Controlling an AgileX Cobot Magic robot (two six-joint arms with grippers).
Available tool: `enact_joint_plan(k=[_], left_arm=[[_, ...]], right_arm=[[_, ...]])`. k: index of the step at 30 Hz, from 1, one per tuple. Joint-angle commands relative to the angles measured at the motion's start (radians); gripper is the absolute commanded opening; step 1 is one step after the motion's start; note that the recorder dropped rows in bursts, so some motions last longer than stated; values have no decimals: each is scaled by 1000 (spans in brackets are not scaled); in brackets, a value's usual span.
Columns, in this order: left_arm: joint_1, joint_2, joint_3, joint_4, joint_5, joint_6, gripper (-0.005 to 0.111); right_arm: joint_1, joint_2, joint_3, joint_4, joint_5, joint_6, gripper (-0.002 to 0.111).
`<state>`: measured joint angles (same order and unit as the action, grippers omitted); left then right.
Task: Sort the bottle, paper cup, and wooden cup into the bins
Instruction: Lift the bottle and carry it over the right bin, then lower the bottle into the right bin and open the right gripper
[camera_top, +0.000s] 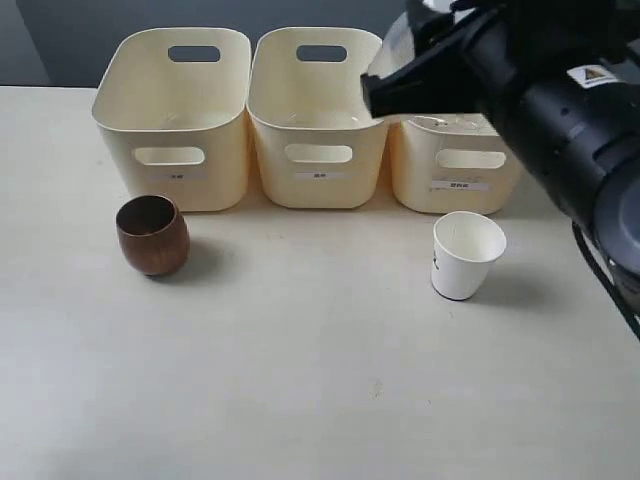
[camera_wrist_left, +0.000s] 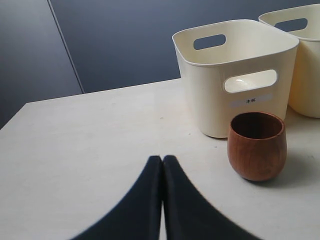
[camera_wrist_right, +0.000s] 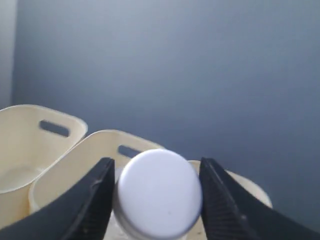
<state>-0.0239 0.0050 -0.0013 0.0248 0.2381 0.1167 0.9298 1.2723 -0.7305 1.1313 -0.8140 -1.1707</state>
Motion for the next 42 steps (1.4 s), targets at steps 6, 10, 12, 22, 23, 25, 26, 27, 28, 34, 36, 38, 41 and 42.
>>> enact_joint_plan(k=[6,10,12,22,23,25,26,27,28,34,36,38,41,42], left_arm=[[2,-5,1,-1,1,-2,0],[2,-5,1,-1,1,-2,0],[2,-5,1,-1,1,-2,0],[2,-5,1,-1,1,-2,0],[2,-5,1,-1,1,-2,0],[2,-5,1,-1,1,-2,0],[2,-5,1,-1,1,-2,0],[2,-5,1,-1,1,-2,0],[2,-5,1,-1,1,-2,0],[2,-5,1,-1,1,-2,0],[2,-5,1,-1,1,-2,0],[2,-5,1,-1,1,-2,0],[2,-5,1,-1,1,-2,0],[2,-5,1,-1,1,-2,0]], right_arm=[[-98,-10,-80,-4,-112,-7,-1],[-181,-10,-126,-4,-74,-7,-1],[-216,-10,-148,-4,-66,-7,-1],[-419,91,-252,-6,191,-7,-1],[-436,116,-268,-6,208,-7,-1],[-464,159,-300,-4,245,-7,-1],[-478,180,-321,-4,271,-7,-1],[-486,197,-337,-1,291,-7,-1],[-494,216,-356,-1,310,-7,-1],[-499,305,-433,-1,310,-7,-1],[-499,331,-444,-1,310,-7,-1],[-503,362,-454,-1,310,-15,-1],[-525,402,-458,4,310,-19,-1],[-542,426,-462,33,312,-26,-1]])
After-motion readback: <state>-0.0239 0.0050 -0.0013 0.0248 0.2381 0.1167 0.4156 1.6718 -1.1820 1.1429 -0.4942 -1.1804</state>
